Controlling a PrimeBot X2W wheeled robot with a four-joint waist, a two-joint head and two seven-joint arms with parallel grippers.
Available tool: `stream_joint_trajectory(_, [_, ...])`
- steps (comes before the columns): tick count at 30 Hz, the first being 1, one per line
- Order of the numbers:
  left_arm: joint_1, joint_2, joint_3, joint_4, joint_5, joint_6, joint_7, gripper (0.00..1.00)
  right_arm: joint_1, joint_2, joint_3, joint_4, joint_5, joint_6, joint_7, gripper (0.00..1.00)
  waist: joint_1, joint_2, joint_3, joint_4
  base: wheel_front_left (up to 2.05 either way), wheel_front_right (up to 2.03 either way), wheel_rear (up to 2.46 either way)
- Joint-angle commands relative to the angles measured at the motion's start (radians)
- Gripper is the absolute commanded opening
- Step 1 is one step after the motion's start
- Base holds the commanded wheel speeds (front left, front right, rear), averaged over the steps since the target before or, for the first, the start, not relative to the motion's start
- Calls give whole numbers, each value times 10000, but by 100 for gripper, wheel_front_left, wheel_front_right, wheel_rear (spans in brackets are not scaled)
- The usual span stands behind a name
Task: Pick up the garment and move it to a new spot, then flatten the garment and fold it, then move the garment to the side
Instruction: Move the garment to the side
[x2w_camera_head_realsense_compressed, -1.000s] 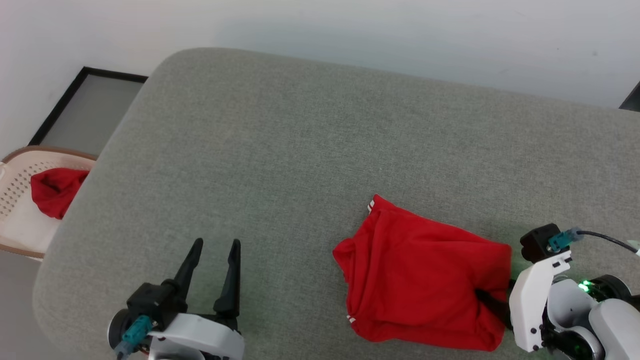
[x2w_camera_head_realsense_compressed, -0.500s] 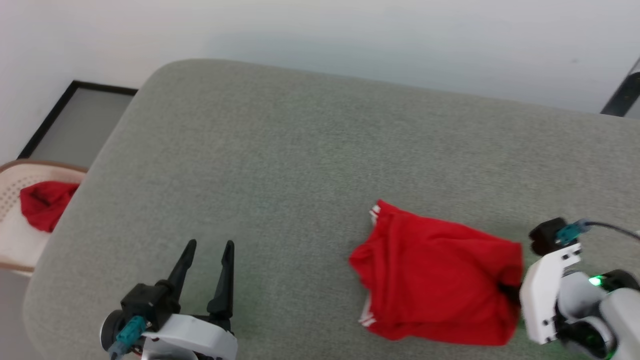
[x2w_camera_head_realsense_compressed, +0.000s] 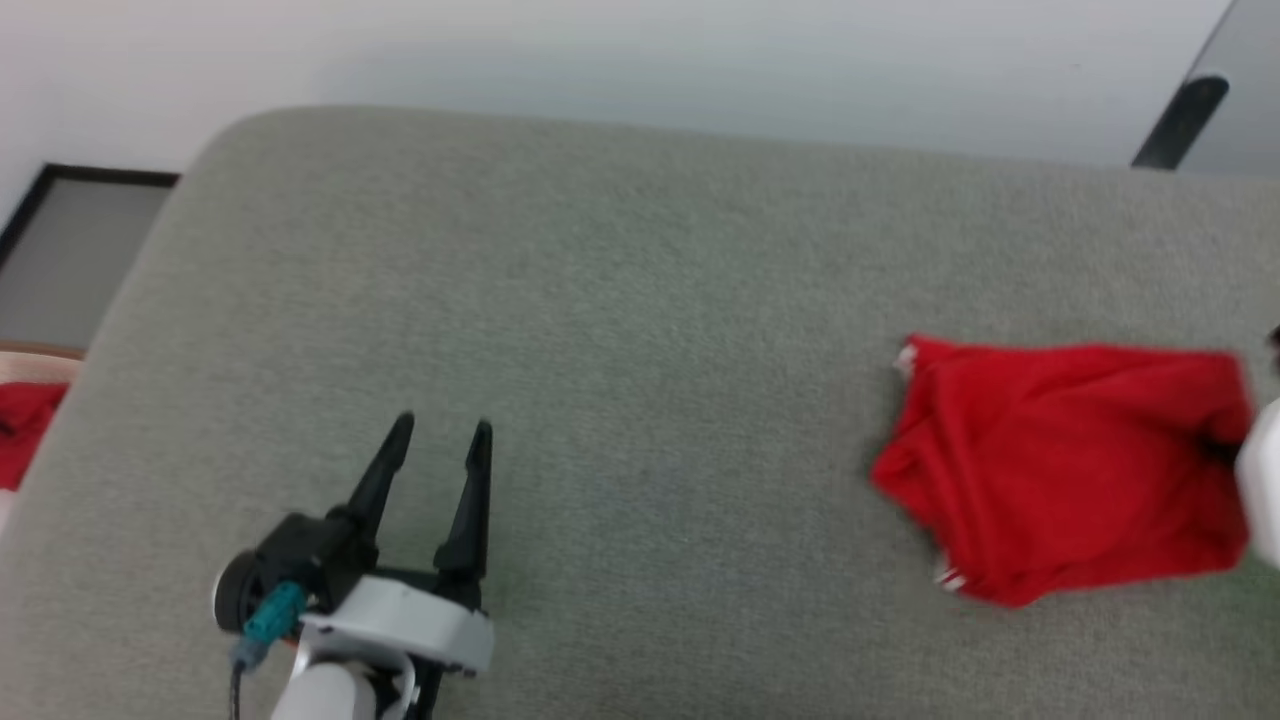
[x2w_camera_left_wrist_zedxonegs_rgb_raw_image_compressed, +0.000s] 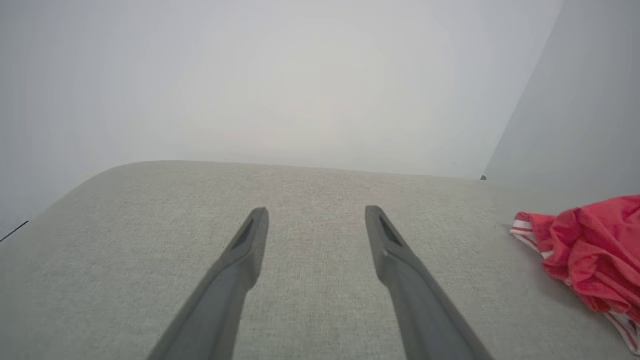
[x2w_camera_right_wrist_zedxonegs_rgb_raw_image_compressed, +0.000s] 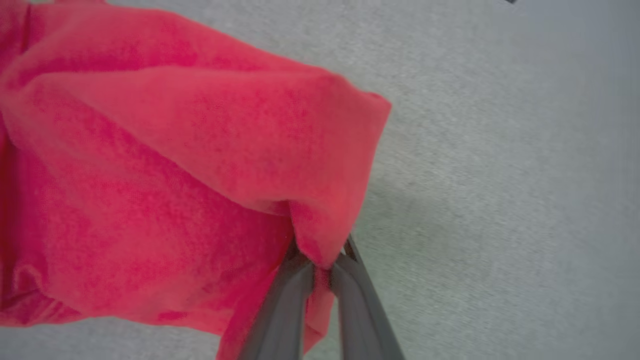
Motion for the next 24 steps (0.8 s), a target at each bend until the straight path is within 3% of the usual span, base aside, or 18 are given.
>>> stream_joint_trajectory(1, [-152, -5, -1, -44, 23, -33, 5, 100, -131, -115, -48, -27, 106, -19, 2, 0, 0, 0, 488, -378, 0, 0, 0])
stream_joint_trajectory(11, [-1262, -61, -269, -211, 320, -33, 5, 100, -1278, -2053, -6, 142, 142, -19, -742, 0, 0, 0, 2013, -1050, 0, 0, 0])
stream_joint_trajectory(18, [-1749, -27, -353, -305, 448, -33, 5, 100, -2099, -3281, 360, 685, -435, -19, -1300, 0, 0, 0, 2795, -1359, 0, 0, 0])
stream_joint_trajectory(24, [-2018, 9, -438, -306, 510, -33, 5, 100, -2689, -3918, 729, 1043, -1107, -19, -1583, 0, 0, 0, 3198, -1476, 0, 0, 0])
